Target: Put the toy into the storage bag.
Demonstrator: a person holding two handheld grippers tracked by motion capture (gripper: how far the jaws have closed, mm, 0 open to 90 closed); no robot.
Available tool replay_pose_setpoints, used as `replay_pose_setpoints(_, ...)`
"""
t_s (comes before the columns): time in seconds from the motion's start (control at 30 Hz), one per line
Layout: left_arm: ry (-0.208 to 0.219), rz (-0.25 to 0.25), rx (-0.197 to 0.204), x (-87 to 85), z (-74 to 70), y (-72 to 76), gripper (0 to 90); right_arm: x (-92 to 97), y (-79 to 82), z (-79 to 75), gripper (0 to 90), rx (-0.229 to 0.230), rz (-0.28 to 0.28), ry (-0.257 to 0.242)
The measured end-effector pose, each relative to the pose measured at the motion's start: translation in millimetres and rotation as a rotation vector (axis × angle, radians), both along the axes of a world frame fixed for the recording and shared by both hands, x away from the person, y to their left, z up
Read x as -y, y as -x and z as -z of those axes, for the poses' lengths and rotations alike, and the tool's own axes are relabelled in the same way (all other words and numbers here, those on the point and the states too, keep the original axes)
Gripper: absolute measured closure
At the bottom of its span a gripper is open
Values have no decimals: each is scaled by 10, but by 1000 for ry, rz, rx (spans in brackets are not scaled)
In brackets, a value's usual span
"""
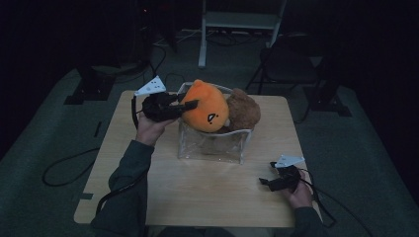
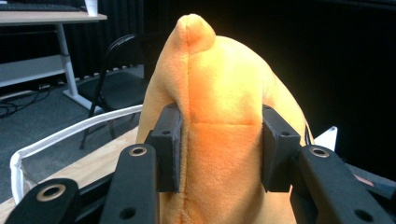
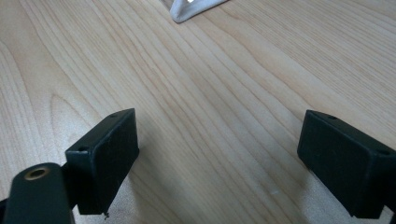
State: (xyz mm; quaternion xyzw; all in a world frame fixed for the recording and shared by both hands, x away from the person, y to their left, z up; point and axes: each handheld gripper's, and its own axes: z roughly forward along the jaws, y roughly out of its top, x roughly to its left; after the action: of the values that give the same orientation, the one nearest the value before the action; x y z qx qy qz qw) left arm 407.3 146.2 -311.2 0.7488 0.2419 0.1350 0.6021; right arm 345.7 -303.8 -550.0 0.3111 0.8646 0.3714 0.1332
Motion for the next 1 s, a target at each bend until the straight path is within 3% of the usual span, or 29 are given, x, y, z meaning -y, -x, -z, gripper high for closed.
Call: replay_pose_setpoints(1.0, -63, -56, 13, 28, 78, -86, 579, 1, -1, 1, 117, 2, -1, 0)
